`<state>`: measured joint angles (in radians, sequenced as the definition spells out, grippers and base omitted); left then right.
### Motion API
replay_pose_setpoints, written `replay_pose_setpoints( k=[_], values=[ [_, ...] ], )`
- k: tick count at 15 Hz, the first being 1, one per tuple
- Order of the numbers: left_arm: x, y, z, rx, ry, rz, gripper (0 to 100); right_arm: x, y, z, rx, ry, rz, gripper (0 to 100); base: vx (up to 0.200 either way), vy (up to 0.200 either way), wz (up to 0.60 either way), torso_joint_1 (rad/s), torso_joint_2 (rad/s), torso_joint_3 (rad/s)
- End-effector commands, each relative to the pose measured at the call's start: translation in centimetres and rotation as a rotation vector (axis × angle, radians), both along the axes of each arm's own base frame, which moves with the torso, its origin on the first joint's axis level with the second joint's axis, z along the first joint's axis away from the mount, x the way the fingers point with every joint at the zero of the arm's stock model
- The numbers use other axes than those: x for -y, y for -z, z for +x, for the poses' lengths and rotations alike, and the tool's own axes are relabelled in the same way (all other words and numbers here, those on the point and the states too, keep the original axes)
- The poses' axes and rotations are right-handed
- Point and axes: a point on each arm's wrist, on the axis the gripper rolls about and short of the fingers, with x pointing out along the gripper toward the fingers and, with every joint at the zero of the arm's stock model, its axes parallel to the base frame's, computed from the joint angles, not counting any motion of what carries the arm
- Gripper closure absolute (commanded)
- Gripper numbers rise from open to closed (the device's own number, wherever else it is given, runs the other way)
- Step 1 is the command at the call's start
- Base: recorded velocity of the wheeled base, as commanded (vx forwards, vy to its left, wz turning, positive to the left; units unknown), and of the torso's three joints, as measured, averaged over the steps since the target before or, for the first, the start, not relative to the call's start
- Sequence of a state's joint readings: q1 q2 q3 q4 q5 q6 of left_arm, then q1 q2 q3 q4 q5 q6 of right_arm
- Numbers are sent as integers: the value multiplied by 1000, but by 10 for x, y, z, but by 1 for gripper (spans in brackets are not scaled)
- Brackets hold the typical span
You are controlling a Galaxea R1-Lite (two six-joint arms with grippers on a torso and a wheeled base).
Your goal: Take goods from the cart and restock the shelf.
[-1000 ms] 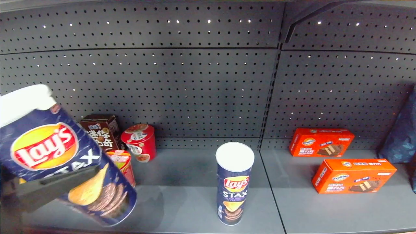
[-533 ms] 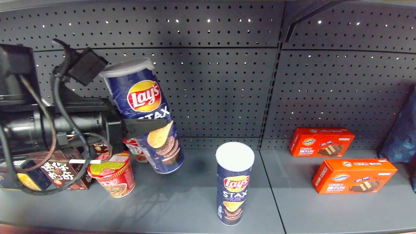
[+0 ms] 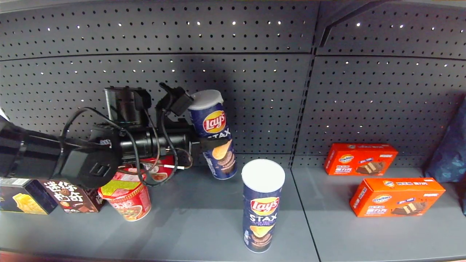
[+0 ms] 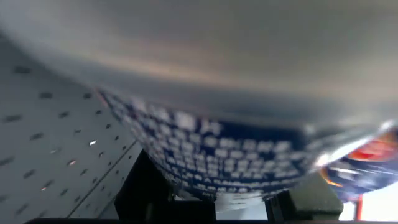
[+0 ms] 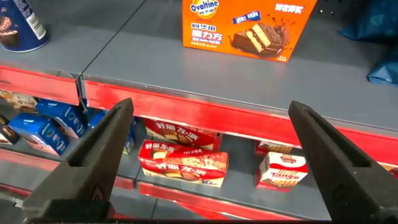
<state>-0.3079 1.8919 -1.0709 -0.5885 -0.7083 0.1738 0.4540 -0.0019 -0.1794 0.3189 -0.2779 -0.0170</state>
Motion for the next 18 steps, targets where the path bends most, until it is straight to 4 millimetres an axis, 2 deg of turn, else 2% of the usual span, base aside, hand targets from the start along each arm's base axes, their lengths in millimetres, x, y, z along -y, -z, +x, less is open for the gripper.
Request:
replay_pose_setpoints(
  k=[1,10,15,18],
  values=[
    [8,24,20,-40,9,19,100,0,0,0,-2,0,-1,0,0,0,0,0,0,0],
    [36,31,51,7,81,109,100,0,1,0,-3,0,0,0,0,0,0,0,0,0],
    [57,39,58,10,119,109,100,0,0,0,-2,0,1,0,0,0,0,0,0,0],
    [60,44,59,2,124,112,100,0,0,0,-2,0,1,0,0,0,0,0,0,0]
  ],
)
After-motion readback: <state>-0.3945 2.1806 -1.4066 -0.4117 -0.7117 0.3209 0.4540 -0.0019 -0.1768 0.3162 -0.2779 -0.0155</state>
